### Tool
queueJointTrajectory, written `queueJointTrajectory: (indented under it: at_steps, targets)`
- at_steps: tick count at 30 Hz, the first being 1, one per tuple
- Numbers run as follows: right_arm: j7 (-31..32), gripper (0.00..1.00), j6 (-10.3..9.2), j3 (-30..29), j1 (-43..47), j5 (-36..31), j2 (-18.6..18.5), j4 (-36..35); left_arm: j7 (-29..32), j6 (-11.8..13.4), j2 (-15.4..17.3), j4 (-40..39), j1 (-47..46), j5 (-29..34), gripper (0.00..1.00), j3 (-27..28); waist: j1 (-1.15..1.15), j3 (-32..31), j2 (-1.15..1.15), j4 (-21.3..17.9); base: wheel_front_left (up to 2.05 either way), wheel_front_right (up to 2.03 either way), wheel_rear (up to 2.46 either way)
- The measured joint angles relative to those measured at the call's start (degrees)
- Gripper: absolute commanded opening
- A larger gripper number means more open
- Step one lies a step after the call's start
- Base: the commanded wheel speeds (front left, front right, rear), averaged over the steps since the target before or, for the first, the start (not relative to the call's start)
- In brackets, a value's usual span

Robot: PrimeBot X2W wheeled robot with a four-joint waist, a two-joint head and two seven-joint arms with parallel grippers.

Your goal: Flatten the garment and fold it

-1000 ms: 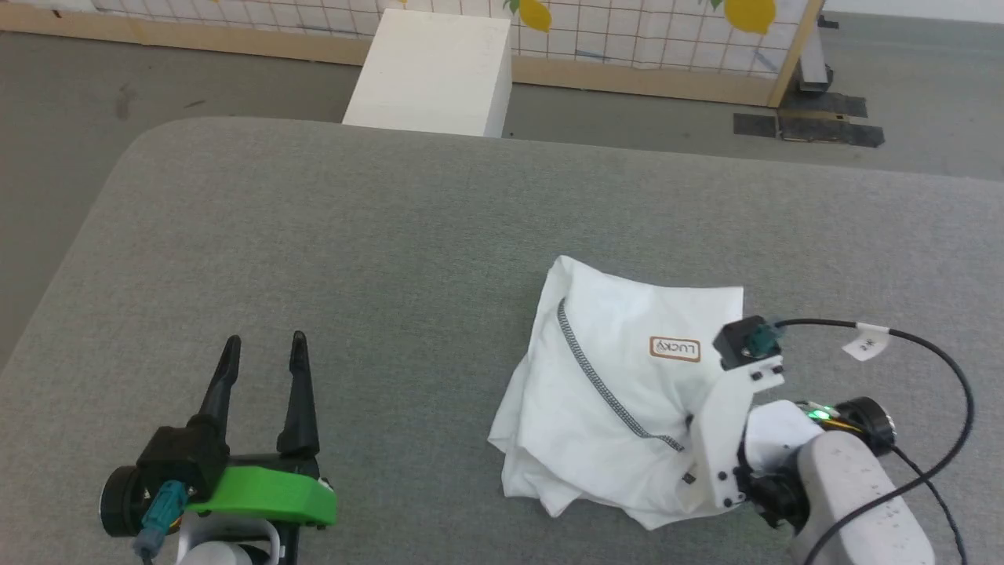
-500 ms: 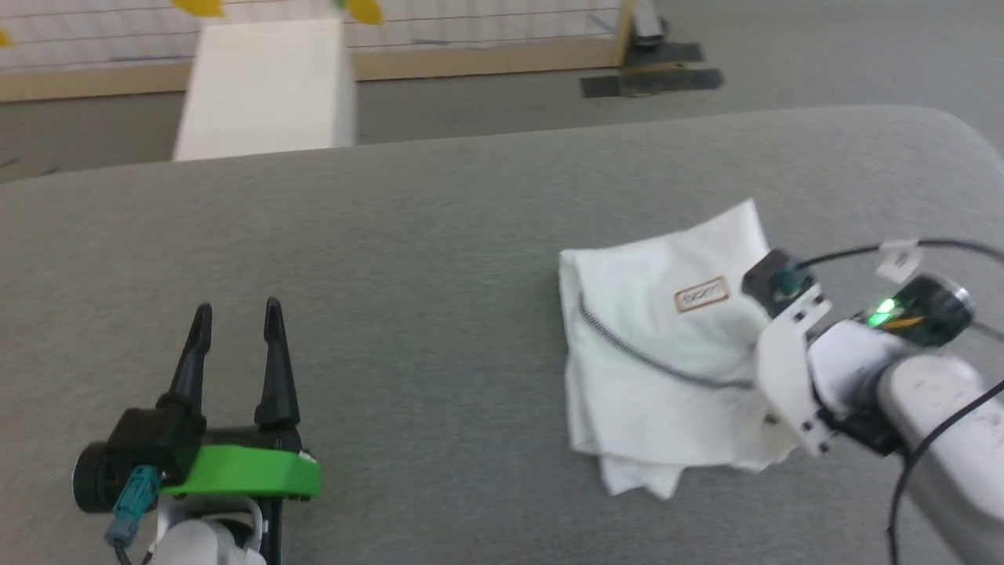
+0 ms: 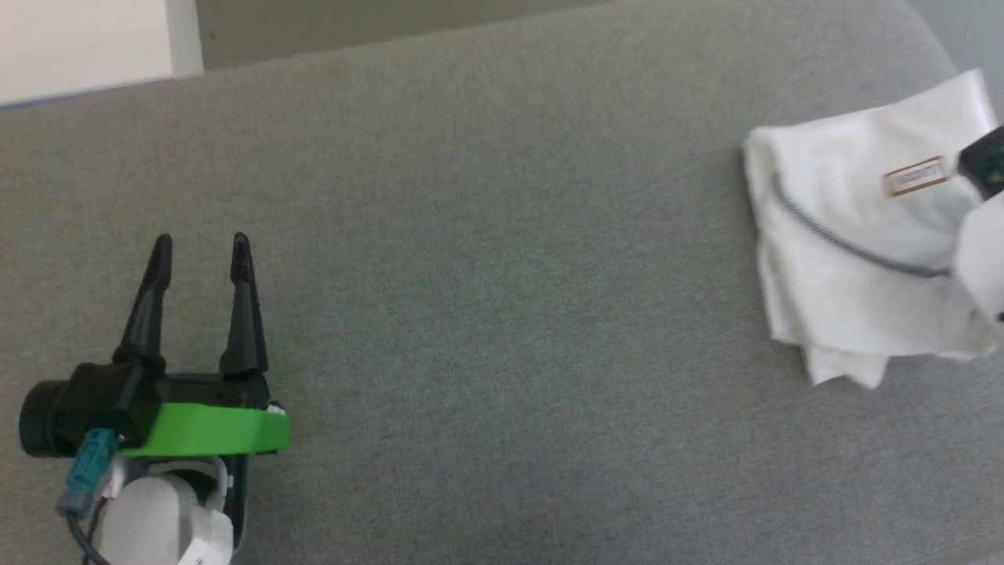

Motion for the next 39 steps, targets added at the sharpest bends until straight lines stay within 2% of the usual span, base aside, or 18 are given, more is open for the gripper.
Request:
queueJointTrajectory:
  at_steps: [6,11,12,13,14,20,23,25,28,34,37,39]
  targets:
    - [-1.0,0.00,0.01,-9.2,-0.7,-4.5,-0.3,6.2,1.3,0.0,2.0,-1.9,-0.5,0.1,1.00,0.9,0.01,5.7,0.00,0.5,0.00,0.00,0.00]
    - [-2.4,0.00,0.00,-19.0,-0.9,-9.8,2.2,10.7,2.4,0.0,3.3,-3.6,-0.5,0.1,1.00,1.6,0.01,9.4,0.00,1.3,0.00,0.00,0.00]
    - [-3.0,0.12,0.00,-21.6,-0.9,-11.0,3.5,11.1,2.6,0.0,3.6,-4.0,-0.5,0.1,1.00,1.8,0.01,10.0,0.00,1.4,0.00,0.00,0.00]
    - [-3.7,0.41,0.00,-23.8,-0.9,-12.4,4.7,11.3,2.8,0.0,3.9,-4.4,-0.5,0.1,1.00,2.0,0.01,10.5,0.00,1.5,0.00,0.00,0.00]
    - [-4.4,1.00,0.00,-25.6,-0.9,-13.8,5.8,11.3,3.0,0.0,4.1,-4.6,-0.5,0.1,1.00,2.2,0.01,10.9,0.00,1.6,0.00,0.00,0.00]
    - [-12.2,1.00,0.00,-36.1,-0.7,-22.3,12.3,9.6,3.7,0.3,4.7,-5.4,-0.4,0.1,1.00,2.6,0.01,11.9,0.00,1.3,0.00,0.00,0.00]
    - [-19.6,1.00,0.00,-40.3,-0.7,-23.3,14.6,7.7,3.5,0.4,4.5,-4.7,-0.4,0.1,1.00,2.4,0.01,10.8,0.00,1.1,0.00,0.00,0.00]
    - [-24.6,1.00,0.00,-40.8,-1.1,-22.8,15.2,6.1,3.1,0.6,4.1,-3.8,-0.3,0.1,1.00,2.2,0.01,9.7,0.00,1.1,0.00,0.00,0.00]
    - [-31.5,1.00,0.00,-40.1,-2.4,-19.7,16.5,3.2,2.3,1.3,3.4,-2.4,0.1,-0.1,1.00,2.1,0.00,7.5,0.00,1.2,0.00,0.00,0.00]
    - [-40.3,1.00,0.00,-31.5,-3.0,-14.3,18.4,-3.6,1.1,2.9,1.3,0.7,1.4,-0.8,1.00,2.1,0.00,1.5,0.00,2.1,0.00,0.00,0.00]
    - [-44.2,1.00,0.00,-29.6,-1.4,-12.5,22.1,-7.4,0.5,3.9,0.2,2.1,2.1,-0.8,1.00,1.9,-0.01,-2.0,0.00,2.8,0.00,0.00,0.00]
    - [-46.8,1.00,0.00,-29.4,1.3,-10.9,26.2,-10.1,0.4,4.4,0.1,2.6,2.7,-0.5,1.00,1.6,-0.01,-4.4,0.00,3.4,0.00,0.00,0.00]
